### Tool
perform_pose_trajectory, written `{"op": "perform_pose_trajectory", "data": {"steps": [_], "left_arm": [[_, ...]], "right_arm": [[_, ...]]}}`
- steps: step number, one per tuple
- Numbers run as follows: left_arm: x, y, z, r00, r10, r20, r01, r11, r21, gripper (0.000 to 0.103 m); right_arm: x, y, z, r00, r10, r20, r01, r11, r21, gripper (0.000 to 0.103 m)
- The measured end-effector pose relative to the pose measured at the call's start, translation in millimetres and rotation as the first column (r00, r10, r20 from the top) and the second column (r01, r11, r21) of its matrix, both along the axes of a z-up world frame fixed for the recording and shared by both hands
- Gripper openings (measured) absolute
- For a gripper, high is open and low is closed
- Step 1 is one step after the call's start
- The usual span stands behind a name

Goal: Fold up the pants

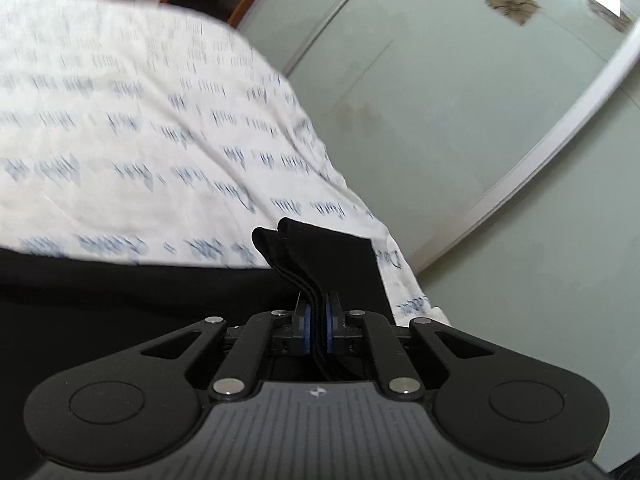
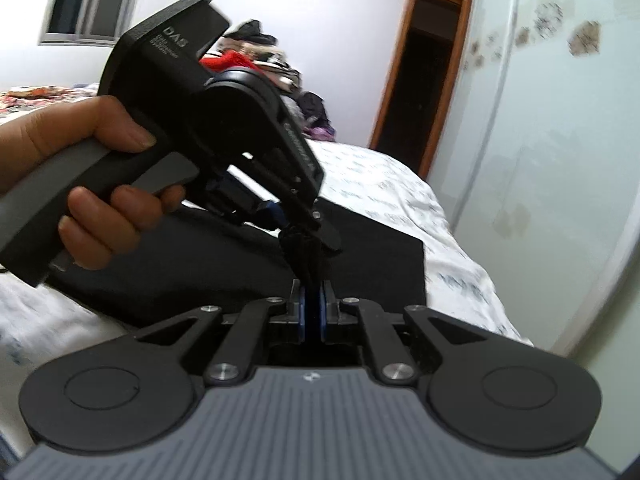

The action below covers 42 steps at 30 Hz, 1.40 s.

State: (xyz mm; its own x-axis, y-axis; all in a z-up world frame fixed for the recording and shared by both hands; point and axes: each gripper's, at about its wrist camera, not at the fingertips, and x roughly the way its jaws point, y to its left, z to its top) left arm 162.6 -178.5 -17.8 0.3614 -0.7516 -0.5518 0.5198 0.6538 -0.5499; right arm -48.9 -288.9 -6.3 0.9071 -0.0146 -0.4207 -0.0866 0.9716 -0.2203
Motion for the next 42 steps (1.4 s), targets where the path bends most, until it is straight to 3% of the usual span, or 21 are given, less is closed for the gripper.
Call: {"op": "perform_pose_trajectory", "data": {"steps": [5, 13, 16, 24, 26, 27, 29, 30, 31, 33, 35, 38, 40, 41, 42], "left_arm": [[-4.7, 52.3, 14.4, 0.995, 0.056, 0.076, -0.062, 0.995, 0.081, 0.006], [11.4, 143.7, -4.4, 0.978, 0.204, 0.03, -0.206, 0.96, 0.192, 0.006], [10.5, 170.0, -11.5, 0.968, 0.245, 0.05, -0.249, 0.942, 0.224, 0.006], [9.7, 185.2, -25.9, 0.969, 0.241, 0.048, -0.245, 0.93, 0.274, 0.007], [7.0, 185.3, -21.0, 0.967, 0.249, 0.045, -0.251, 0.92, 0.3, 0.012], [5.6, 185.3, -17.2, 0.965, 0.257, 0.055, -0.261, 0.911, 0.32, 0.021], [-1.5, 189.9, -7.2, 0.948, 0.289, 0.13, -0.317, 0.874, 0.367, 0.044], [-4.5, 190.5, -2.7, 0.934, 0.3, 0.194, -0.355, 0.848, 0.393, 0.071], [-7.9, 189.8, 1.6, 0.914, 0.308, 0.265, -0.397, 0.816, 0.42, 0.09], [-12.0, 183.8, 8.4, 0.864, 0.304, 0.402, -0.477, 0.749, 0.459, 0.093], [-11.0, 172.4, 12.1, 0.837, 0.271, 0.475, -0.511, 0.698, 0.502, 0.093], [4.3, 153.2, 0.7, 0.839, 0.208, 0.504, -0.502, 0.654, 0.566, 0.096], [20.1, 144.5, -16.7, 0.846, 0.218, 0.486, -0.513, 0.579, 0.634, 0.096], [25.3, 142.5, -22.8, 0.846, 0.231, 0.481, -0.521, 0.553, 0.65, 0.096], [26.7, 142.9, -26.2, 0.843, 0.244, 0.479, -0.527, 0.547, 0.65, 0.096]], "right_arm": [[7.6, 31.7, 7.3, 0.993, 0.12, 0.006, -0.12, 0.993, 0.021, 0.008], [35.6, 100.8, -7.6, 0.94, 0.34, -0.037, -0.336, 0.938, 0.089, 0.008], [45.7, 124.4, -14.9, 0.915, 0.399, -0.059, -0.392, 0.914, 0.104, 0.008], [50.6, 160.5, -26.1, 0.859, 0.498, -0.118, -0.488, 0.866, 0.106, 0.007], [53.0, 165.6, -28.3, 0.849, 0.502, -0.164, -0.496, 0.865, 0.082, 0.009], [53.2, 162.9, -26.8, 0.846, 0.505, -0.169, -0.5, 0.863, 0.074, 0.01], [48.1, 153.5, -19.4, 0.845, 0.511, -0.158, -0.506, 0.859, 0.077, 0.01], [47.0, 143.5, -12.1, 0.855, 0.5, -0.139, -0.492, 0.866, 0.087, 0.01], [46.4, 134.1, -5.0, 0.87, 0.477, -0.12, -0.468, 0.878, 0.098, 0.01], [54.3, 108.7, 9.0, 0.915, 0.394, -0.085, -0.384, 0.916, 0.115, 0.015], [71.9, 89.3, 14.9, 0.952, 0.297, -0.077, -0.288, 0.952, 0.107, 0.021], [106.2, 74.9, 7.5, 0.971, 0.207, -0.121, -0.195, 0.975, 0.105, 0.021], [127.8, 72.6, -2.9, 0.967, 0.189, -0.171, -0.168, 0.977, 0.129, 0.021], [140.5, 74.7, -8.8, 0.963, 0.177, -0.203, -0.151, 0.979, 0.139, 0.022], [150.5, 72.3, -18.7, 0.959, 0.153, -0.237, -0.121, 0.982, 0.143, 0.026]]}}
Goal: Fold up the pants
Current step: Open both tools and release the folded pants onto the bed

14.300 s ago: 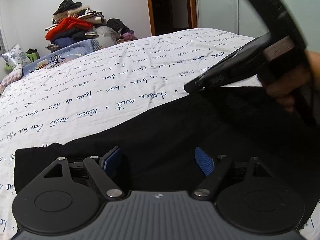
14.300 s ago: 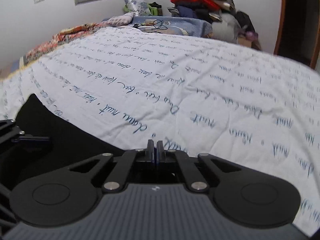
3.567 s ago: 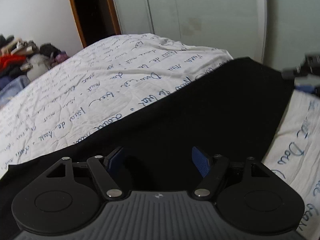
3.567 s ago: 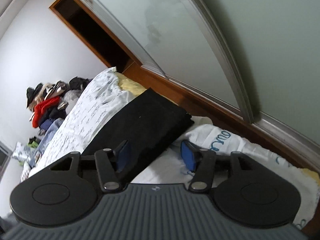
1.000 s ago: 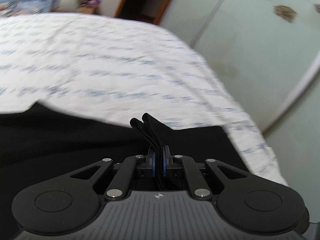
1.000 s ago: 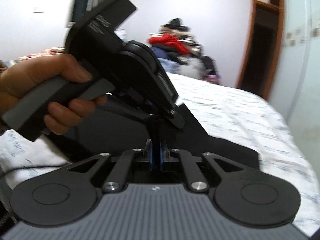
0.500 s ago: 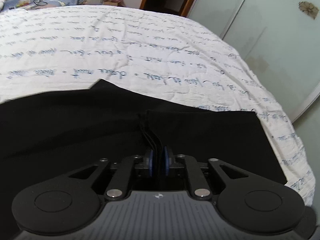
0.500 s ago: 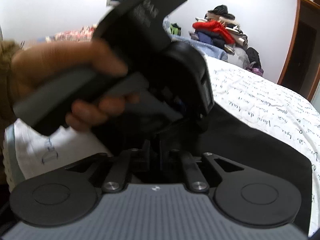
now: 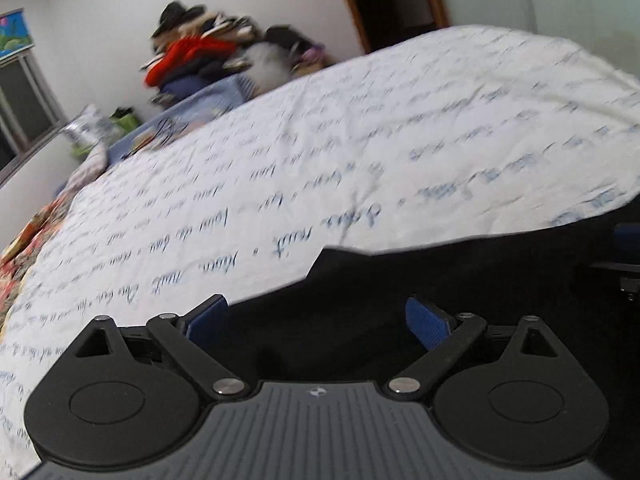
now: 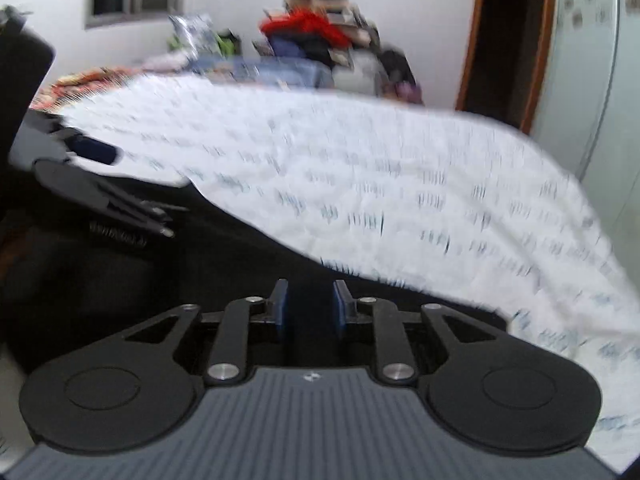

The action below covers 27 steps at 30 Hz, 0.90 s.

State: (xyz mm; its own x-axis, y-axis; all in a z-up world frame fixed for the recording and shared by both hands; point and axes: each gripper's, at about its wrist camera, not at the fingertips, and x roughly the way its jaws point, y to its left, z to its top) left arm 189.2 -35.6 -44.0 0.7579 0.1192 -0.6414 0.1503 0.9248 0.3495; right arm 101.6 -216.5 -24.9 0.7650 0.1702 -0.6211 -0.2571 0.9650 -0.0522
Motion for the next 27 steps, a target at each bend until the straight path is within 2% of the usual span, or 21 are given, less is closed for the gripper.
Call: {"op": "perform_pose_trajectory", "data": {"steps": [1, 2, 3, 6, 7, 11, 15, 18, 21, 27], "left_arm": [[0.0, 3.6, -1.8, 1.0, 0.01, -0.001, -0.01, 1.0, -0.017, 0.096], [-0.6, 6.4, -2.1, 1.0, 0.019, -0.003, -0.019, 0.999, -0.037, 0.096], [-0.4, 8.2, -2.3, 1.0, 0.026, -0.006, -0.026, 0.998, -0.055, 0.096], [0.4, 13.1, -2.3, 0.999, 0.038, -0.024, -0.04, 0.995, -0.089, 0.097], [0.1, 13.5, -2.1, 0.999, 0.043, -0.025, -0.045, 0.994, -0.096, 0.097], [0.2, 15.8, -3.0, 0.998, 0.056, -0.032, -0.059, 0.992, -0.113, 0.097], [-2.7, 17.4, -2.8, 0.998, 0.055, -0.033, -0.059, 0.992, -0.113, 0.097], [-1.2, 18.3, -3.3, 0.998, 0.057, -0.04, -0.062, 0.991, -0.118, 0.097], [-1.2, 18.8, -3.2, 0.998, 0.055, -0.043, -0.06, 0.991, -0.118, 0.097], [-5.1, 22.5, 0.3, 0.996, 0.063, -0.059, -0.069, 0.99, -0.121, 0.097]], "right_arm": [[7.6, -1.6, -7.8, 1.0, -0.024, -0.02, 0.024, 1.0, -0.005, 0.034], [17.8, 3.1, -13.5, 0.999, -0.044, -0.017, 0.044, 0.999, -0.001, 0.035], [16.1, 1.2, -15.0, 0.998, -0.061, -0.013, 0.061, 0.998, 0.016, 0.04], [6.2, 3.1, -13.2, 0.995, -0.103, -0.008, 0.103, 0.994, 0.035, 0.063], [7.8, 5.8, -11.1, 0.995, -0.103, -0.01, 0.104, 0.994, 0.039, 0.067], [11.5, 5.4, -12.2, 0.993, -0.115, -0.003, 0.115, 0.992, 0.05, 0.071], [-3.1, 1.5, 2.1, 0.989, -0.144, 0.025, 0.142, 0.987, 0.075, 0.078], [-10.2, -4.3, 3.6, 0.985, -0.17, 0.033, 0.169, 0.985, 0.035, 0.083], [-7.2, -7.3, -8.2, 0.983, -0.181, -0.001, 0.181, 0.982, -0.046, 0.086], [-21.8, -12.3, -4.2, 0.979, -0.203, 0.031, 0.204, 0.978, -0.031, 0.091]]}}
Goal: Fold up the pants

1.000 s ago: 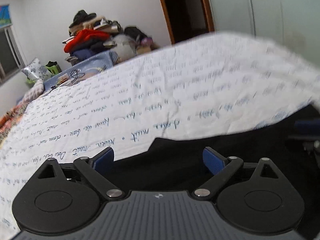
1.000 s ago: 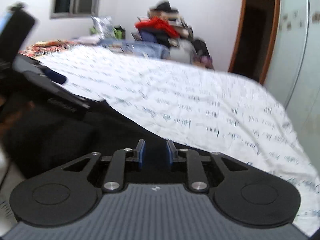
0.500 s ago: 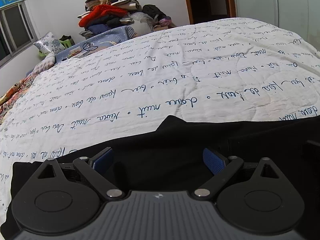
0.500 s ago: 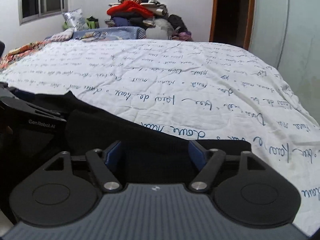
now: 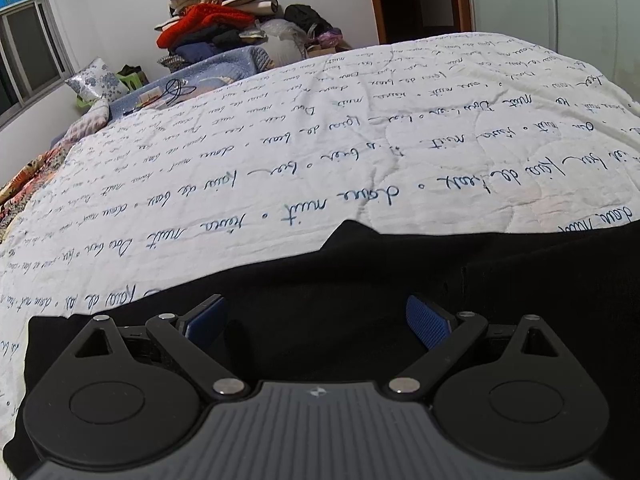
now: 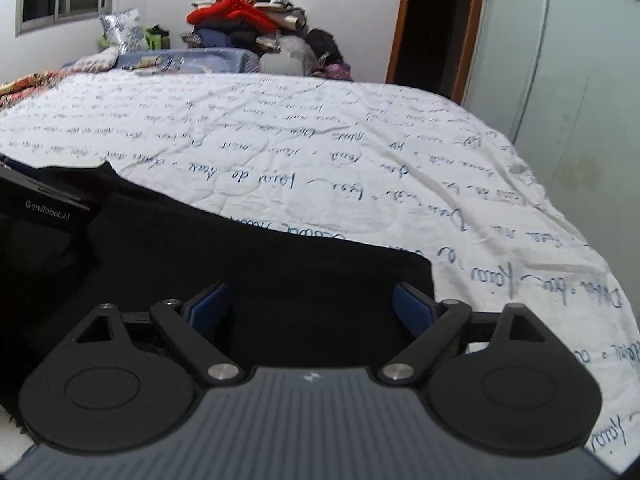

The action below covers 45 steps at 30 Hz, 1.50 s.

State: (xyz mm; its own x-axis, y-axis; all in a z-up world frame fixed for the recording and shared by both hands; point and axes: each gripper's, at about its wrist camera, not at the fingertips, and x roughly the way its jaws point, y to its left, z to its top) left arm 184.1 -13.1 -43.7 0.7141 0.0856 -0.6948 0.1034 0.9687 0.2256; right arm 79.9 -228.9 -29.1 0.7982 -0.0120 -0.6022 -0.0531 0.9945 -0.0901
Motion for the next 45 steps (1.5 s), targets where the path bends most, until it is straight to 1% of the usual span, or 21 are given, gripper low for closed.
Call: {"op": "perform_pose_trajectory", "data": {"steps": [2, 5, 6, 8, 11, 13, 15, 18, 20, 22, 24, 25, 28, 31, 33, 35, 37, 40, 41, 43, 45], "left_arm": [[-8.7, 2.8, 5.0, 1.0, -0.003, -0.003, 0.003, 1.0, -0.02, 0.097], [-29.5, 6.6, 8.9, 0.999, -0.04, -0.006, 0.039, 0.998, -0.058, 0.097], [-36.4, 6.4, 6.7, 0.998, -0.06, -0.012, 0.059, 0.996, -0.059, 0.097], [-47.6, 3.1, -2.3, 0.996, -0.084, -0.034, 0.083, 0.996, -0.023, 0.097], [-61.0, 9.4, -1.1, 0.996, -0.09, -0.005, 0.09, 0.996, -0.029, 0.097], [-63.7, 20.3, 6.3, 0.997, -0.074, -0.013, 0.072, 0.994, -0.079, 0.097], [-67.2, 35.1, 14.6, 0.999, -0.05, -0.011, 0.048, 0.99, -0.133, 0.097], [-77.1, 63.3, 26.7, 1.0, 0.015, 0.013, -0.012, 0.983, -0.181, 0.097], [-86.1, 87.4, 33.9, 0.996, 0.077, 0.034, -0.069, 0.977, -0.201, 0.097], [-95.8, 114.2, 39.7, 0.986, 0.154, 0.06, -0.138, 0.968, -0.211, 0.097], [-106.3, 140.9, 44.3, 0.967, 0.239, 0.089, -0.218, 0.956, -0.198, 0.097], [-111.4, 154.6, 46.1, 0.954, 0.282, 0.101, -0.26, 0.947, -0.186, 0.097], [-121.5, 189.8, 47.6, 0.922, 0.374, 0.097, -0.361, 0.923, -0.133, 0.097], [-130.1, 217.9, 45.2, 0.892, 0.446, 0.072, -0.441, 0.895, -0.07, 0.097], [-135.4, 230.4, 42.2, 0.874, 0.482, 0.067, -0.481, 0.876, -0.028, 0.097], [-142.0, 243.9, 39.6, 0.855, 0.515, 0.066, -0.515, 0.857, -0.018, 0.097], [-144.6, 253.4, 38.1, 0.844, 0.535, 0.049, -0.533, 0.845, -0.036, 0.097], [-150.3, 267.1, 35.3, 0.837, 0.547, 0.006, -0.544, 0.834, -0.099, 0.097], [-150.6, 271.0, 34.7, 0.834, 0.551, -0.009, -0.548, 0.828, -0.122, 0.097], [-152.2, 277.8, 33.8, 0.828, 0.56, -0.027, -0.557, 0.816, -0.156, 0.097], [-154.3, 282.6, 33.2, 0.819, 0.573, -0.025, -0.568, 0.806, -0.168, 0.097]], "right_arm": [[-8.0, -1.3, 0.6, 1.0, 0.001, 0.004, -0.001, 1.0, 0.002, 0.094], [-18.5, 0.4, -7.2, 0.999, 0.02, -0.026, -0.022, 0.999, -0.05, 0.098], [-22.6, 0.4, -8.7, 0.999, 0.024, -0.024, -0.025, 0.998, -0.06, 0.1], [-29.0, -0.4, -8.9, 0.999, 0.028, -0.032, -0.03, 0.997, -0.069, 0.103], [-33.7, -0.8, -5.2, 0.998, 0.041, -0.038, -0.044, 0.995, -0.087, 0.103], [-38.1, 1.9, -1.8, 0.999, 0.037, -0.025, -0.039, 0.994, -0.106, 0.103], [-39.6, 5.2, -3.0, 0.998, 0.054, -0.039, -0.059, 0.989, -0.139, 0.103], [-41.7, 11.9, 4.5, 0.999, 0.034, -0.013, -0.036, 0.987, -0.159, 0.103], [-46.3, 27.4, 16.6, 0.995, 0.083, 0.047, -0.073, 0.982, -0.176, 0.103], [-48.9, 53.7, 27.8, 0.981, 0.177, 0.085, -0.158, 0.969, -0.191, 0.103], [-50.2, 88.8, 31.7, 0.952, 0.294, 0.092, -0.27, 0.94, -0.21, 0.103], [-52.1, 109.4, 31.0, 0.927, 0.364, 0.092, -0.336, 0.913, -0.231, 0.103], [-65.3, 177.3, 22.5, 0.829, 0.548, 0.111, -0.483, 0.802, -0.352, 0.103], [-84.8, 236.1, 10.0, 0.724, 0.679, 0.118, -0.553, 0.675, -0.489, 0.103], [-98.5, 264.7, 2.1, 0.654, 0.746, 0.127, -0.574, 0.598, -0.558, 0.103], [-108.5, 287.1, -3.5, 0.603, 0.787, 0.129, -0.588, 0.549, -0.594, 0.103], [-111.3, 303.0, -4.4, 0.574, 0.809, 0.127, -0.617, 0.529, -0.583, 0.103], [-104.6, 318.6, -3.4, 0.551, 0.825, 0.123, -0.656, 0.52, -0.547, 0.1], [-101.2, 325.5, -5.9, 0.551, 0.827, 0.114, -0.656, 0.513, -0.554, 0.098], [-93.4, 337.7, -11.9, 0.557, 0.826, 0.092, -0.645, 0.5, -0.579, 0.087], [-87.9, 350.1, -17.3, 0.565, 0.822, 0.076, -0.631, 0.49, -0.602, 0.084]]}}
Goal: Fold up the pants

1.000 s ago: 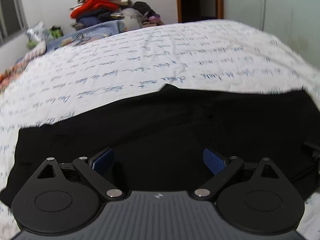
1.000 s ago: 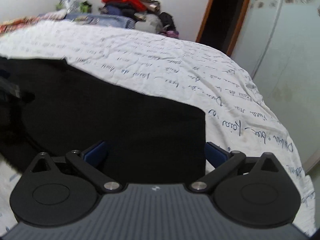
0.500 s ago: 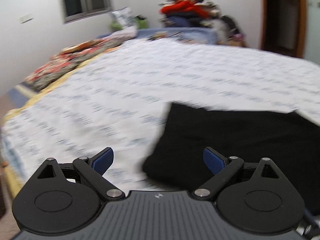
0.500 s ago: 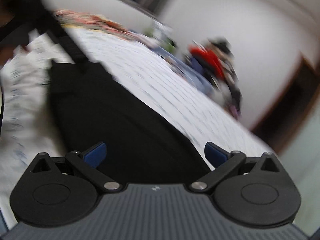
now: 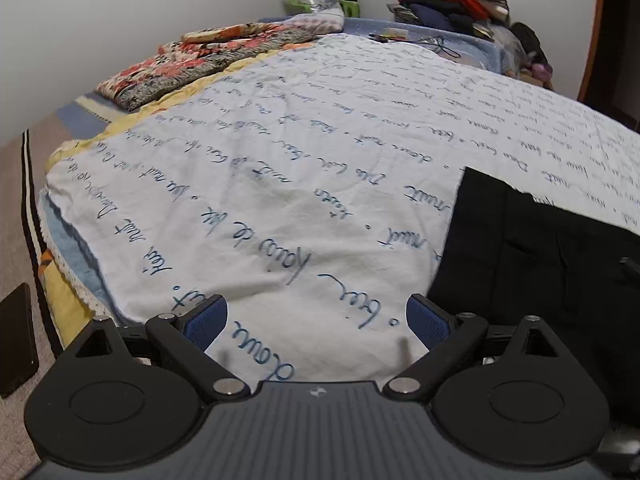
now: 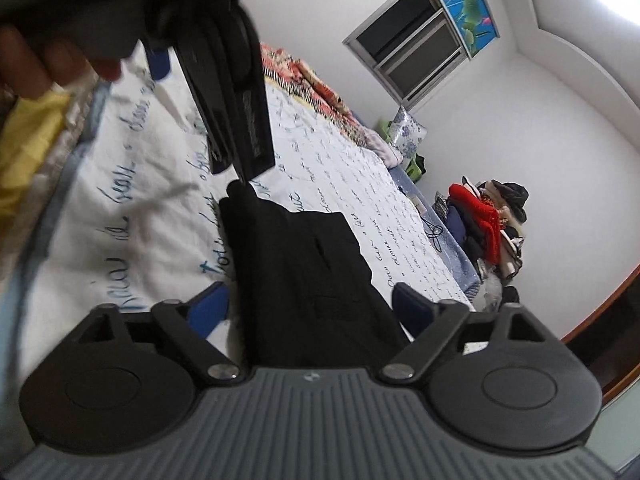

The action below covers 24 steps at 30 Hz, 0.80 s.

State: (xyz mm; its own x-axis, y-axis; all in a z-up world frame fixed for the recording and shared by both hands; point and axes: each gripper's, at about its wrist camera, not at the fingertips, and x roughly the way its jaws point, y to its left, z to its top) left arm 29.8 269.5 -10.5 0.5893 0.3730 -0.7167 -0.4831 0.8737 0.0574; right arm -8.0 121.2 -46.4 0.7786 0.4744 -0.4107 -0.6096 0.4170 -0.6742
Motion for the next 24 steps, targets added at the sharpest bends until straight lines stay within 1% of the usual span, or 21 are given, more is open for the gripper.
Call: {"op": "perform_pose_trajectory", "data": {"steps": [3, 6, 8, 9, 10, 11, 12, 13, 14, 16, 18, 20, 21, 22, 24], "left_arm": [[-1.4, 6.3, 0.7, 1.0, 0.027, 0.001, -0.027, 0.999, 0.018, 0.097], [-0.6, 9.7, 1.2, 0.999, 0.037, -0.012, -0.037, 0.999, 0.022, 0.097], [0.8, 12.0, 1.3, 1.0, 0.02, -0.015, -0.02, 1.0, -0.011, 0.097], [2.2, 13.1, 0.9, 1.0, 0.006, -0.012, -0.007, 0.999, -0.043, 0.097], [3.4, 14.5, 0.7, 1.0, -0.012, -0.003, 0.011, 0.996, -0.083, 0.097], [4.7, 15.6, 0.8, 1.0, -0.028, 0.009, 0.029, 0.991, -0.129, 0.097], [6.2, 16.9, 0.6, 0.999, -0.041, 0.026, 0.045, 0.982, -0.181, 0.097], [8.1, 18.3, -0.5, 0.998, -0.053, 0.046, 0.062, 0.97, -0.233, 0.097], [10.5, 19.6, -2.8, 0.996, -0.06, 0.064, 0.076, 0.955, -0.287, 0.097], [17.1, 24.0, -8.3, 0.994, -0.054, 0.095, 0.088, 0.913, -0.399, 0.097], [22.0, 28.6, -15.2, 0.99, -0.026, 0.137, 0.093, 0.855, -0.51, 0.097], [28.9, 32.4, -23.0, 0.988, 0.008, 0.157, 0.089, 0.793, -0.602, 0.097], [33.1, 32.9, -26.0, 0.988, 0.015, 0.156, 0.088, 0.773, -0.629, 0.097], [37.8, 32.0, -27.7, 0.988, 0.016, 0.151, 0.086, 0.76, -0.644, 0.097], [45.7, 28.9, -28.7, 0.989, 0.007, 0.15, 0.095, 0.745, -0.661, 0.097]], "right_arm": [[8.4, 14.2, -8.3, 1.0, -0.007, 0.024, 0.008, 0.999, -0.035, 0.082], [12.6, 26.3, -17.2, 1.0, 0.01, 0.03, -0.008, 0.998, -0.057, 0.077], [12.5, 35.9, -24.4, 0.999, 0.029, 0.044, -0.025, 0.997, -0.077, 0.065], [14.0, 38.9, -27.2, 0.998, 0.037, 0.043, -0.033, 0.996, -0.078, 0.048], [14.2, 41.5, -29.3, 0.999, 0.038, 0.038, -0.035, 0.996, -0.078, 0.024], [15.8, 43.7, -31.3, 0.999, 0.036, 0.028, -0.033, 0.996, -0.078, 0.014], [16.4, 45.1, -33.2, 0.999, 0.03, 0.03, -0.028, 0.997, -0.075, 0.01], [16.7, 44.5, -33.7, 0.999, 0.027, 0.034, -0.024, 0.998, -0.063, 0.008], [17.2, 43.7, -32.3, 0.999, 0.024, 0.026, -0.023, 0.998, -0.051, 0.007], [19.9, 39.4, -25.5, 1.0, 0.022, -0.011, -0.022, 1.0, -0.003, 0.007], [26.5, 33.6, -15.3, 0.997, 0.02, -0.072, -0.016, 0.999, 0.048, 0.007], [31.1, 28.3, -8.4, 0.994, 0.025, -0.109, -0.015, 0.996, 0.083, 0.007], [33.0, 26.9, -6.8, 0.992, 0.027, -0.122, -0.015, 0.995, 0.094, 0.007], [33.9, 26.0, -5.4, 0.991, 0.031, -0.129, -0.019, 0.995, 0.1, 0.007], [36.6, 24.4, -2.4, 0.988, 0.03, -0.153, -0.011, 0.992, 0.125, 0.007]]}}
